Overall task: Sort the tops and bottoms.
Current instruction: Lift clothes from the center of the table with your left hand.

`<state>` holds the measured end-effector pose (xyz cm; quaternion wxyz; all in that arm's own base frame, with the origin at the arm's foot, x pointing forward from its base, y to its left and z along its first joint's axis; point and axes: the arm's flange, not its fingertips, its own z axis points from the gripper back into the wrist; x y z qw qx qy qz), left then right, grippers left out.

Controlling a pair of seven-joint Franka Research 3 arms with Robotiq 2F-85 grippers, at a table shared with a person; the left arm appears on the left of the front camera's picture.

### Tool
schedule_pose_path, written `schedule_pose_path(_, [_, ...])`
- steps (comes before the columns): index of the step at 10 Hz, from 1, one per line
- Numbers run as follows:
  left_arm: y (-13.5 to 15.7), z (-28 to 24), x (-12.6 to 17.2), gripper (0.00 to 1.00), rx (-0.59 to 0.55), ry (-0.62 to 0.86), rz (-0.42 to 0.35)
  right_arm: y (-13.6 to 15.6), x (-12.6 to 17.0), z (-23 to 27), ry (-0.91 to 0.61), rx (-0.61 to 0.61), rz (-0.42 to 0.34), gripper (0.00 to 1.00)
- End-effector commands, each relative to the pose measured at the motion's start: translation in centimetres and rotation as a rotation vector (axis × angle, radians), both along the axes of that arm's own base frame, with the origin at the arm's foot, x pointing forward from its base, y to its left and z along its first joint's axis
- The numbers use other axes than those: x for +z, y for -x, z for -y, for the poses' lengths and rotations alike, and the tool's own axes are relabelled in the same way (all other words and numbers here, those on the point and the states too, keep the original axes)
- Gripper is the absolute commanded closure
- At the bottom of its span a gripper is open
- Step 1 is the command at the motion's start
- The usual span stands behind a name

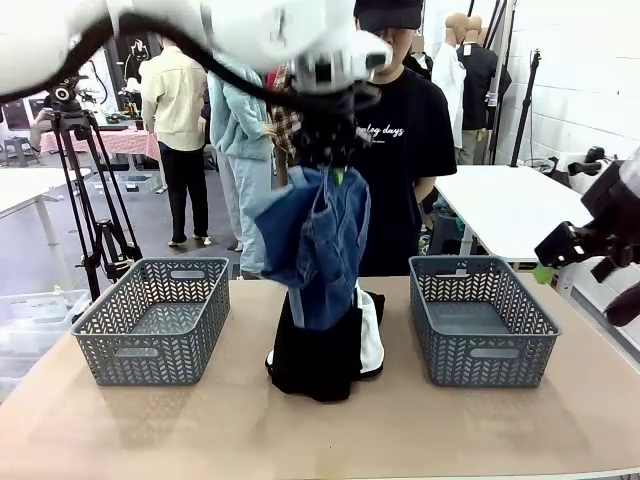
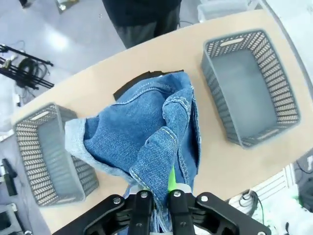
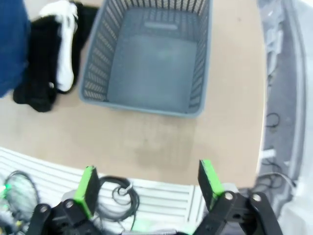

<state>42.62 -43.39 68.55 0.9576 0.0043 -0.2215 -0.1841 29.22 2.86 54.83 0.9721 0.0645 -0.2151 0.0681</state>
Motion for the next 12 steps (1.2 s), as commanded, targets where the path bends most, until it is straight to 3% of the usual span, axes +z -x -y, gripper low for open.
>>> schedule_pose_path(1, [-0.4, 4.3, 4.8, 1.0, 0.014, -0.047, 0.027, 3.5, -3.0, 1.6, -0.045, -0.021, -0.036, 0.0])
schedule_pose_path(6, [1.1, 4.7, 9.7, 1.0, 0.056, -0.091, 0.146, 2.9, -3.5, 1.5, -0.052, 0.001, -0.1, 0.0])
schedule_pose_path(7, [1.7, 4.7, 10.1, 1.0, 0.07, -0.096, 0.156, 1.6, -0.3, 2.1, -0.037, -0.032, -0.082, 0.0])
schedule_pose_path(11, [5.0, 4.3, 10.5, 1.0, 0.141, -0.102, 0.268, 1.6, -0.3, 2.1, -0.037, -0.032, -0.082, 0.0])
schedule_pose_path(12, [3.7, 3.6, 9.4, 1.0, 0.053, -0.098, 0.186, 1.6, -0.3, 2.1, -0.037, -0.032, -0.082, 0.0])
